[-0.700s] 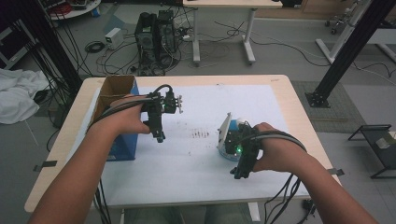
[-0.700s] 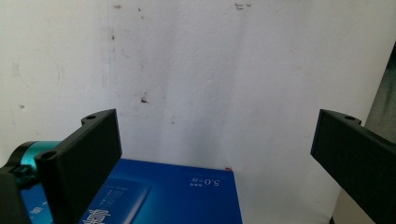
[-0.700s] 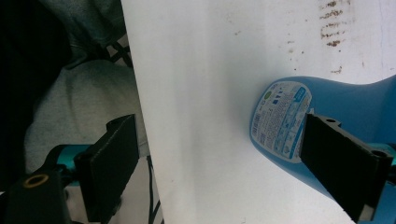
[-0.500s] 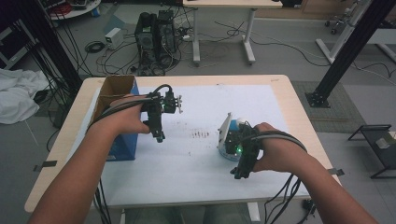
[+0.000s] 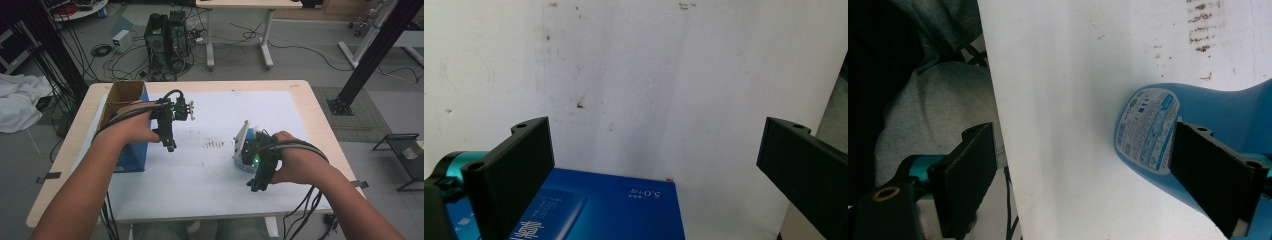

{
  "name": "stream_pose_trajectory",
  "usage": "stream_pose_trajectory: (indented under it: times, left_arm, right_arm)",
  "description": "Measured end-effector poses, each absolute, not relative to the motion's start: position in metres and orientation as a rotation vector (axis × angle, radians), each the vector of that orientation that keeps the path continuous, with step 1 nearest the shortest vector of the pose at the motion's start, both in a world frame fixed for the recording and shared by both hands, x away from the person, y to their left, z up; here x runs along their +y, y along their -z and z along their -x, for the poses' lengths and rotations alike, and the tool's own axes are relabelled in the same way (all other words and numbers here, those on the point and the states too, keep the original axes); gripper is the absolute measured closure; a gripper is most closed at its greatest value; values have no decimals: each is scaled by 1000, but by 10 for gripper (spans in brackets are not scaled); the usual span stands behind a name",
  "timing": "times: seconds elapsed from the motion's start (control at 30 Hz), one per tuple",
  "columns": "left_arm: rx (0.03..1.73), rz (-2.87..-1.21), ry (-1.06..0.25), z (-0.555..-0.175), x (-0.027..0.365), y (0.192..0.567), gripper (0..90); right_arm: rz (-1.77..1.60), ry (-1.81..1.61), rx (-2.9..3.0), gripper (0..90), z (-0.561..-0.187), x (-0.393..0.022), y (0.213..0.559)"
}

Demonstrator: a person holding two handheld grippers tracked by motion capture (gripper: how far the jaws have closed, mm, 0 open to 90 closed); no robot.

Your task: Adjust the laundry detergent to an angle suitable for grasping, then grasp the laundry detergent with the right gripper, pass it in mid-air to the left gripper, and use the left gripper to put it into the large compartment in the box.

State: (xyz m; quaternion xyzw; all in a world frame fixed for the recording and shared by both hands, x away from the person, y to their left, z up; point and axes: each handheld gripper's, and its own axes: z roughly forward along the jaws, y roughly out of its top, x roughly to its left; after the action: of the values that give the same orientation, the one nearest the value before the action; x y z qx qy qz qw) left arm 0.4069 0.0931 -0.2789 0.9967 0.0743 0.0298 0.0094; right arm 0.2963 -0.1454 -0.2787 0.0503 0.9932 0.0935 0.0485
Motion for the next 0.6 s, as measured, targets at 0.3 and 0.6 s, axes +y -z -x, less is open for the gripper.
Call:
stream_pose_trajectory:
  times: [0.3,0.6]
  left_arm:
    - [205,-3105,-106,-405,94,279,17]
    - [189,-3112,-106,-402,91,277,17]
  right_arm:
    - [-146,-276,3025,115,-298,-146,277]
    - [-123,-262,3023,115,-296,-146,276]
